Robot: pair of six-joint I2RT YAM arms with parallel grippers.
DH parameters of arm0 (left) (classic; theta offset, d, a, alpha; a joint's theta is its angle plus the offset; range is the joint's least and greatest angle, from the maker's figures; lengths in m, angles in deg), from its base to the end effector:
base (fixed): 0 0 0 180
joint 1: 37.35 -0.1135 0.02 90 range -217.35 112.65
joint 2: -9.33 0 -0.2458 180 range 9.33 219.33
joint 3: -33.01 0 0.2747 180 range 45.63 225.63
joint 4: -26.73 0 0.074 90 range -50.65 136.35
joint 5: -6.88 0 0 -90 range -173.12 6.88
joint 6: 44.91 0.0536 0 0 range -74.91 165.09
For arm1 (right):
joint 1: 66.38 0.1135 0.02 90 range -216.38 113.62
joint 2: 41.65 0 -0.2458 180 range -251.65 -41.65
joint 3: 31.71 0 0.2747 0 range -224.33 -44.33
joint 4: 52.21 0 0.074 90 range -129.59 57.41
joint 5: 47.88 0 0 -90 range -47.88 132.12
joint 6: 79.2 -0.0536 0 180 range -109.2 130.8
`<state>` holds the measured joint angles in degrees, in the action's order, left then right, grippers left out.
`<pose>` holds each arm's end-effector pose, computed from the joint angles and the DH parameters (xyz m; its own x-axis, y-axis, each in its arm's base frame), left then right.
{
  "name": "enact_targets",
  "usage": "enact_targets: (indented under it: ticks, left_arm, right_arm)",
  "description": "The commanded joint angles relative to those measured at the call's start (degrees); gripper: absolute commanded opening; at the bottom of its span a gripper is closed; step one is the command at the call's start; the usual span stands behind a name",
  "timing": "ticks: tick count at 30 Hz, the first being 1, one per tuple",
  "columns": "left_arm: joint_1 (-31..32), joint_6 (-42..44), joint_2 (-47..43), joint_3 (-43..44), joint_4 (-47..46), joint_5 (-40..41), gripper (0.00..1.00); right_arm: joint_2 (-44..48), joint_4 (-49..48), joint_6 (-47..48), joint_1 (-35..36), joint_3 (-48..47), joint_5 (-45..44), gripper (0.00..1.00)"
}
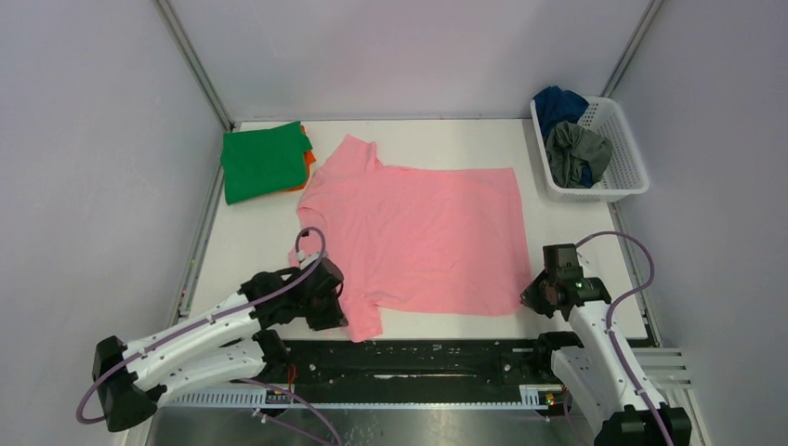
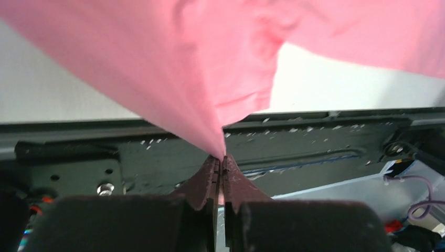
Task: Fold and stack the t-shirts
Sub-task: Fold the flattened tshirt in 1/3 of the way
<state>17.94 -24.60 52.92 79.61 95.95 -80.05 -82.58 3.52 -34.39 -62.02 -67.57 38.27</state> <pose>0.0979 -0.1362 0.1807 -0.9391 -0.2888 -0.1860 -0.2080 0.9090 -0.3613 0.1699 0.0093 0.1390 -0.6441 0.6608 -0.3854 0.5871 0.7500 0.3048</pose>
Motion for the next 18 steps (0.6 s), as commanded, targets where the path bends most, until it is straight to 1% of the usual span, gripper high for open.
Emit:
enact_targets:
  ticks: [1,4,6,8,13,18]
  left_arm:
    - [-3.78,8.49,8.08,7.83,-11.71,2.18,0.00]
    - [-8.74,12.81,13.81,10.65,-16.77,-1.76,0.00]
    - [-11.70,15.18,16.57,13.22,-18.24,-1.69,0.00]
    - [-14.55,17.00,18.35,15.59,-17.65,-0.64,0.00]
    - [-24.38,21.52,19.82,19.22,-17.34,-0.04,0.00]
    - [-31.04,24.39,22.08,22.66,-18.47,0.01,0.00]
  right_arm:
    - [-4.55,-0.59,3.37,0.21,-6.20,1.41,0.00]
    - [-8.50,-2.11,4.01,0.21,-8.90,2.94,0.00]
    - [-10.91,-3.33,4.33,0.20,-10.93,3.64,0.00]
    - [-13.38,-3.89,5.15,0.21,-13.11,3.68,0.01]
    - [-19.51,-3.45,7.51,0.21,-19.27,2.80,0.02]
    - [-25.11,-3.35,9.19,-0.03,-24.24,2.35,0.02]
